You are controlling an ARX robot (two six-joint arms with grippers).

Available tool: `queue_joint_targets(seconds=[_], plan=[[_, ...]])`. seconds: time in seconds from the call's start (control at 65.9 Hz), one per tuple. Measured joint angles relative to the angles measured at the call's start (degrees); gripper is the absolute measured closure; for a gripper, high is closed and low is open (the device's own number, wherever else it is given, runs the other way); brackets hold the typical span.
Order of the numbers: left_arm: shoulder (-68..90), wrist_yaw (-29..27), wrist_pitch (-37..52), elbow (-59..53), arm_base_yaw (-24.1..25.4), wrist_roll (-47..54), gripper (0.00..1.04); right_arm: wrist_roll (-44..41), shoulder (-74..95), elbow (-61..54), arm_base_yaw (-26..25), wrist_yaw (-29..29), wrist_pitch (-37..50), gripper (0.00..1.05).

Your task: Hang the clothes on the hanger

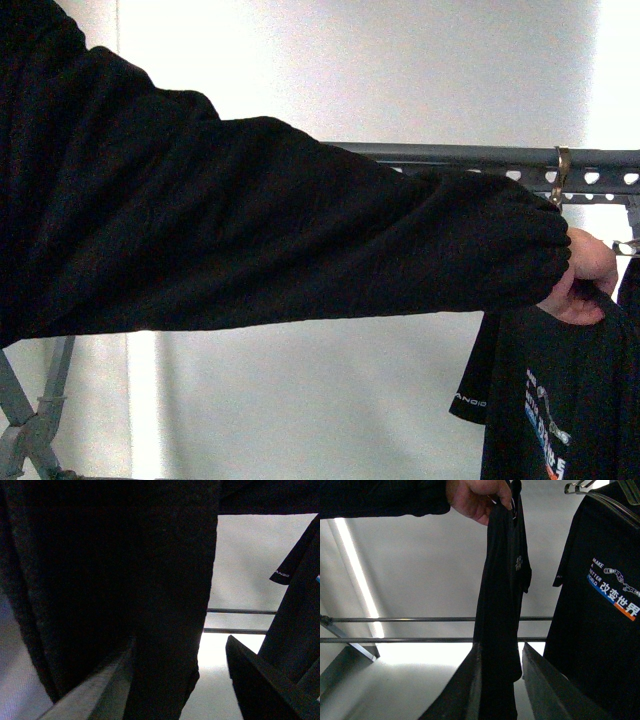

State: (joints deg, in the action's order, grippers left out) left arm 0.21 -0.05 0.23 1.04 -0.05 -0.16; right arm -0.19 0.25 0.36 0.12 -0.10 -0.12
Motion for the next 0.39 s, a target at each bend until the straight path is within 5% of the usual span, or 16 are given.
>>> queue_joint_targets(seconds=[0.213,0.304,0.395], plan=[[0.0,0.0,0.0,0.0,0.0,0.0,0.08,0.0,0.0,0.0,0.0,0.02,0.0,0.19],[0.0,0.0,0.0,0.0,0.0,0.02,0.06,0.02,0.0,0.0,0.0,0.0,0.0,0.06],[0.0,0.0,0.0,0.0,0.0,0.02,0.06,0.0,0.0,0.0,0.0,0.0,0.0,0.08]])
